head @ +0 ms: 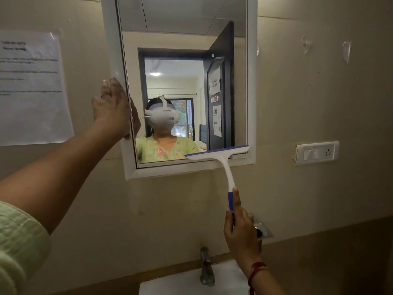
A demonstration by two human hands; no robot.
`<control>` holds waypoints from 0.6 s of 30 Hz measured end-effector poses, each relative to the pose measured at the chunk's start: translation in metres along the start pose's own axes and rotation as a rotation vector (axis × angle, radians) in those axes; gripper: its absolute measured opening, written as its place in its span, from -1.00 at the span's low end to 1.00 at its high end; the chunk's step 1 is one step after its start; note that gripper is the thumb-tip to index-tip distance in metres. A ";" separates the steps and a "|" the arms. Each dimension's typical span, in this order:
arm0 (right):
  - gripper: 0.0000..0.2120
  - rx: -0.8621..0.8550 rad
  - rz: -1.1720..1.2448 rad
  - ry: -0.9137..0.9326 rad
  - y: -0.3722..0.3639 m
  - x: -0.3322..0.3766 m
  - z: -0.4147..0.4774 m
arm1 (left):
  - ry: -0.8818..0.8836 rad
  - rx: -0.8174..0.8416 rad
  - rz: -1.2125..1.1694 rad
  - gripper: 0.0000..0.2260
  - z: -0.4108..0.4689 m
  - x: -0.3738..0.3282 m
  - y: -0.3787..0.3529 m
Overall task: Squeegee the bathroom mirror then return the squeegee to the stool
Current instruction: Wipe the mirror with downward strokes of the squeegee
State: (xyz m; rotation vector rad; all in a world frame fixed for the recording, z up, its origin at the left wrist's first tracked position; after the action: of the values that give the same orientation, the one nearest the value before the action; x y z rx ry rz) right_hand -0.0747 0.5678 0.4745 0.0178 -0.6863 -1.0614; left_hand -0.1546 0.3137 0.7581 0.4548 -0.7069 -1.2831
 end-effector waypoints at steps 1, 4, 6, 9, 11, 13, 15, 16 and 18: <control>-0.30 0.004 0.010 -0.006 -0.001 0.000 -0.003 | 0.000 0.001 -0.005 0.21 0.000 0.000 0.000; -0.33 0.010 0.031 -0.026 -0.001 0.001 -0.008 | -0.001 0.003 -0.017 0.22 0.000 0.000 0.000; -0.35 0.012 0.044 -0.033 0.001 0.004 -0.010 | 0.001 0.013 -0.017 0.22 0.000 0.000 0.001; -0.37 0.033 0.084 -0.050 0.008 0.012 -0.009 | 0.006 0.033 -0.026 0.22 0.000 -0.001 0.002; -0.36 0.050 0.107 -0.043 0.017 0.020 -0.006 | 0.006 0.031 -0.046 0.20 0.000 -0.002 0.002; -0.39 0.066 0.169 -0.034 0.029 0.030 -0.005 | 0.007 0.029 -0.084 0.20 -0.001 -0.001 0.000; -0.45 0.051 0.286 -0.038 0.043 0.043 -0.007 | 0.014 0.009 -0.145 0.21 -0.001 0.002 -0.003; -0.47 0.050 0.343 -0.044 0.049 0.050 -0.010 | 0.014 -0.012 -0.172 0.20 -0.003 0.004 -0.005; -0.47 0.077 0.420 -0.038 0.056 0.062 -0.022 | -0.013 -0.101 -0.211 0.13 -0.015 0.005 -0.012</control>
State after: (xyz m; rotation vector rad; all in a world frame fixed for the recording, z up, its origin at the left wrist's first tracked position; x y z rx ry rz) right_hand 0.0003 0.5396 0.5071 -0.0772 -0.7270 -0.6334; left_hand -0.1524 0.3051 0.7408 0.4480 -0.6134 -1.5134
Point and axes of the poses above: each hand's wrist, its own z-axis towards the middle knuckle, its own y-axis out of the back of the hand, x = y × z, the point moved 3 cm from there along z, towards the middle knuckle
